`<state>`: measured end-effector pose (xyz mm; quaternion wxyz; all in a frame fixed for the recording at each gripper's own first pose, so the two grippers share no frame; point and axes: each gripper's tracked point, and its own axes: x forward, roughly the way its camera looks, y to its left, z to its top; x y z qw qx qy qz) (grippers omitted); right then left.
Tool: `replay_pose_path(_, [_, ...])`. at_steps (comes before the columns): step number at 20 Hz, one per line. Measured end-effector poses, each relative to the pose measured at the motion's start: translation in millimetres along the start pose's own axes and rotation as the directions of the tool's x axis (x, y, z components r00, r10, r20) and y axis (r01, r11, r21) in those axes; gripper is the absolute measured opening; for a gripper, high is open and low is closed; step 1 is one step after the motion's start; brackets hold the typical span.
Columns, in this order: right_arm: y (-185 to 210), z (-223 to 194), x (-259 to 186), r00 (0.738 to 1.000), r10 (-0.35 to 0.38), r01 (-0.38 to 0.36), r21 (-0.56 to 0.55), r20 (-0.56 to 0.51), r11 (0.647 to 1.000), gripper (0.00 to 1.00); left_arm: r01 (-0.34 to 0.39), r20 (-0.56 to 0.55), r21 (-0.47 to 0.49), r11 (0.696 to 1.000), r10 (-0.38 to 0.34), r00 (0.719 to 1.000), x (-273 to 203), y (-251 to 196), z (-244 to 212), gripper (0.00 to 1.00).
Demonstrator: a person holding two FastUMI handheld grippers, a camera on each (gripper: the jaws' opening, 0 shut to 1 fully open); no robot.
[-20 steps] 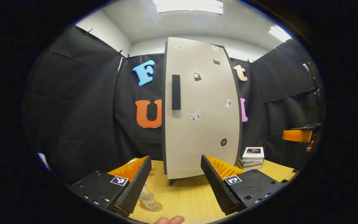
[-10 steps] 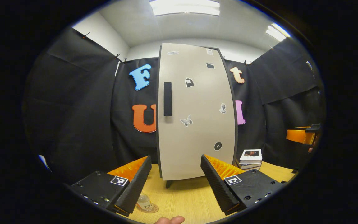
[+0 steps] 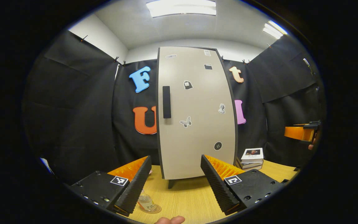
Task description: Open the cabinet door with the right hand, grasp the bottle in the cabinet with the left hand and place it on the coaster, then close the cabinet door with the right hand.
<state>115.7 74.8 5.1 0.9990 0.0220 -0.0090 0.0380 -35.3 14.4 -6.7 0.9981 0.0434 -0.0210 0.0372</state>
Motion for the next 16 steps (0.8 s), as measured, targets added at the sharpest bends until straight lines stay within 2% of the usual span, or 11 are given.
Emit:
replay_pose_path(5, [3, 1, -2, 1.000, 0.004, -0.004, 0.013, -0.001, 1.000, 0.82, -0.004, 0.003, -0.007, 1.000, 0.004, 1.000, 2, -6, 6, 0.96])
replay_pose_path(11, [6, 5, -3, 1.000, -0.007, 0.007, -0.020, 0.006, 1.000, 0.87, 0.004, -0.009, -0.011, 1.000, -0.004, 1.000, 0, -4, 3, 0.96])
replay_pose_path(15, [12, 7, -2, 1.000, 0.002, -0.002, 0.005, 0.002, 1.000, 0.89, 0.011, 0.001, -0.005, 1.000, -0.011, 1.000, 0, -5, 5, 0.96])
replay_pose_path(16, [11, 8, -3, 1.000, -0.003, 0.003, 0.004, 0.004, 1.000, 0.89, 0.013, 0.001, -0.006, 1.000, -0.013, 1.000, 0, -4, 5, 1.00])
